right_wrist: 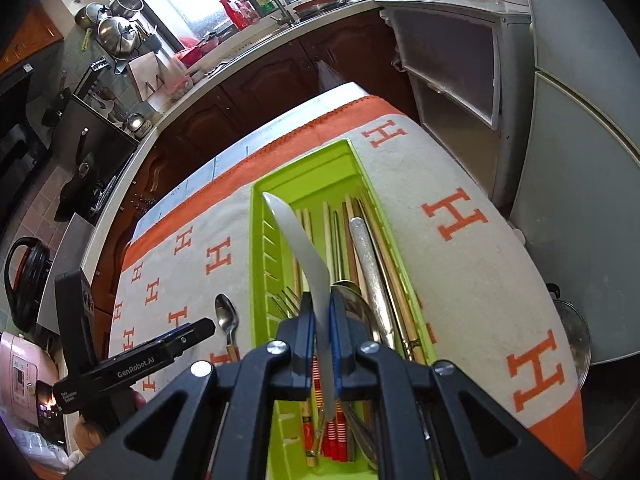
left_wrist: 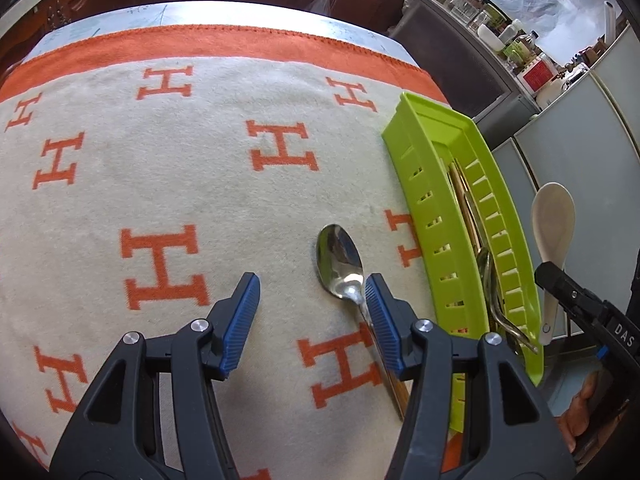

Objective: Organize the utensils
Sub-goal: 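Grasp the wooden-handled spoon with the left tool while the right tool holds the ceramic spoon, then carry both spoons into the lime-green tray and open both tools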

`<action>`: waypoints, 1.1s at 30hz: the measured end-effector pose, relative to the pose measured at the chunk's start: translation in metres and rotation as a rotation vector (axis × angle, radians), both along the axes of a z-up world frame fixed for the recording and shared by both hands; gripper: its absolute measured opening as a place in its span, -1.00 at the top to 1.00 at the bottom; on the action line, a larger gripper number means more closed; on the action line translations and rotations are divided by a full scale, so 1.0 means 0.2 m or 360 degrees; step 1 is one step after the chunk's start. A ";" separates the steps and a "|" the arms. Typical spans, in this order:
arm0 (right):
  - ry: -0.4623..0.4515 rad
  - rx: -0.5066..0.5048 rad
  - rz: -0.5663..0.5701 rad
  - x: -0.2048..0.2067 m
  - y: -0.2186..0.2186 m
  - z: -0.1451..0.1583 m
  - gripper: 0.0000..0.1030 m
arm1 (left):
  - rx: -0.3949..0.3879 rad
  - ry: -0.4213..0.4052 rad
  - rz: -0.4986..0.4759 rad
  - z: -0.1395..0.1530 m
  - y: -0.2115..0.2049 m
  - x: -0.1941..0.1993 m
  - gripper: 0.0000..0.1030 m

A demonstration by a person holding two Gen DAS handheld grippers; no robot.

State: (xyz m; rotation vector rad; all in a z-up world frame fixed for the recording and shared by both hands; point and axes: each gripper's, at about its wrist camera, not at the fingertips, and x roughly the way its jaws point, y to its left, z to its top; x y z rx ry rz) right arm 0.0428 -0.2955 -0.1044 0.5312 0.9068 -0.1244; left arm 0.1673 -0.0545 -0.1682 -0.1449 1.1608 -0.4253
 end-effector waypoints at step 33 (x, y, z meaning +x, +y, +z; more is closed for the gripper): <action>0.0050 -0.0050 0.0008 0.01 -0.02 -0.10 0.87 | -0.0057 -0.0290 -0.0143 -0.06 -0.18 -0.11 0.96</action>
